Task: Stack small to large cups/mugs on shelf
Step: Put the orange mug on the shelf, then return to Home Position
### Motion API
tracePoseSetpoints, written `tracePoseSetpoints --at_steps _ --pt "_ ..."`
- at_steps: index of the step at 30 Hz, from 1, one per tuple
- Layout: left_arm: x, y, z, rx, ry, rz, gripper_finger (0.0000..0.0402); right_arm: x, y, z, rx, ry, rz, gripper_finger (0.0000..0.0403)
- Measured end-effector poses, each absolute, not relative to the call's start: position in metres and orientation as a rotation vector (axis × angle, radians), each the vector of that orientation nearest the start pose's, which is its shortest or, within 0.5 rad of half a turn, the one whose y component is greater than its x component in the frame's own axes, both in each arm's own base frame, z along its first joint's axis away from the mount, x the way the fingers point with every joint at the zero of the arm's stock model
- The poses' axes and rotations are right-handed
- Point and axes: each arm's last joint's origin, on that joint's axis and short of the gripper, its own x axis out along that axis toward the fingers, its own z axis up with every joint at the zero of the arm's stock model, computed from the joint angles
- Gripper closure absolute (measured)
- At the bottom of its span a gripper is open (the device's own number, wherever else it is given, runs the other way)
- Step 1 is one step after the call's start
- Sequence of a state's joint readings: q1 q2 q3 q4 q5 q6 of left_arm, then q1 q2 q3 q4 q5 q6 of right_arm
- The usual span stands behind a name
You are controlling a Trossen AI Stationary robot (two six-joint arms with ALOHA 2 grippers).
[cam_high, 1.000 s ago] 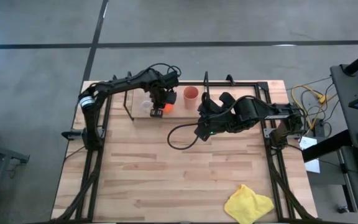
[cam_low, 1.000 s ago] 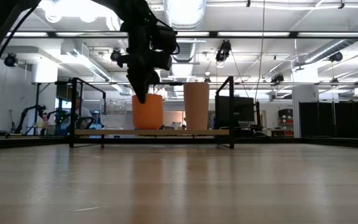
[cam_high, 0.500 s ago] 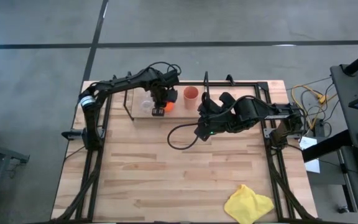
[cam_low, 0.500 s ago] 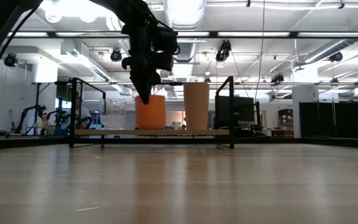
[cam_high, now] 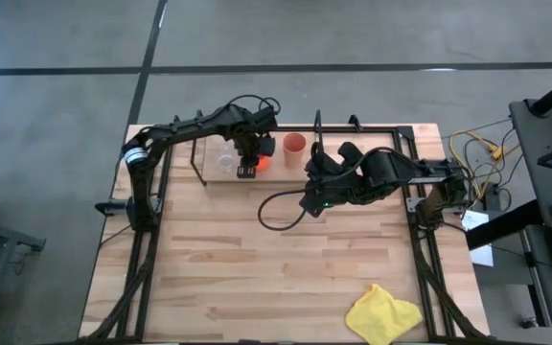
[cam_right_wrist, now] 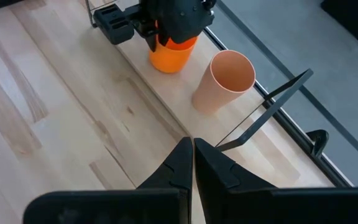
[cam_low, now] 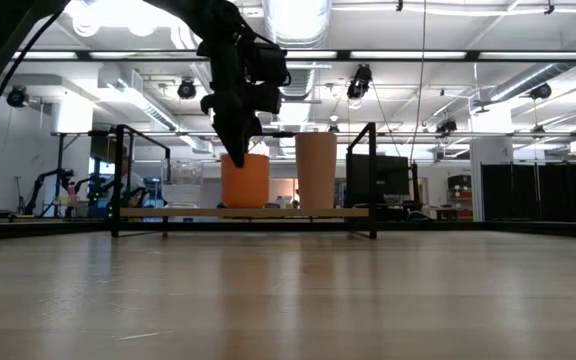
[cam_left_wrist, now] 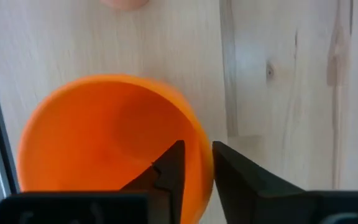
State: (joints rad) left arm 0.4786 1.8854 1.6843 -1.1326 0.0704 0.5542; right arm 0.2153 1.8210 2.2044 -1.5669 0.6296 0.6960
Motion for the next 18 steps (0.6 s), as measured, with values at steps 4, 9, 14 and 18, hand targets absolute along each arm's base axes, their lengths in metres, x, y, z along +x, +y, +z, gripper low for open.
tracePoseSetpoints --at_steps 4,9,14,18 --pt "0.335 0.172 0.272 0.097 1.339 0.022 0.0317 0.321 0.053 0.422 0.131 0.888 -0.705 0.0394" --pt "0.336 0.170 0.285 0.100 1.302 0.045 0.0313 0.321 0.053 0.422 0.130 0.888 -0.705 0.0394" --pt "0.336 0.159 0.302 0.071 1.265 0.052 0.0313 0.321 0.053 0.422 0.130 0.888 -0.705 0.0394" --pt "0.329 0.144 0.321 0.009 1.275 0.047 0.0313 0.321 0.053 0.422 0.130 0.888 -0.706 0.0394"
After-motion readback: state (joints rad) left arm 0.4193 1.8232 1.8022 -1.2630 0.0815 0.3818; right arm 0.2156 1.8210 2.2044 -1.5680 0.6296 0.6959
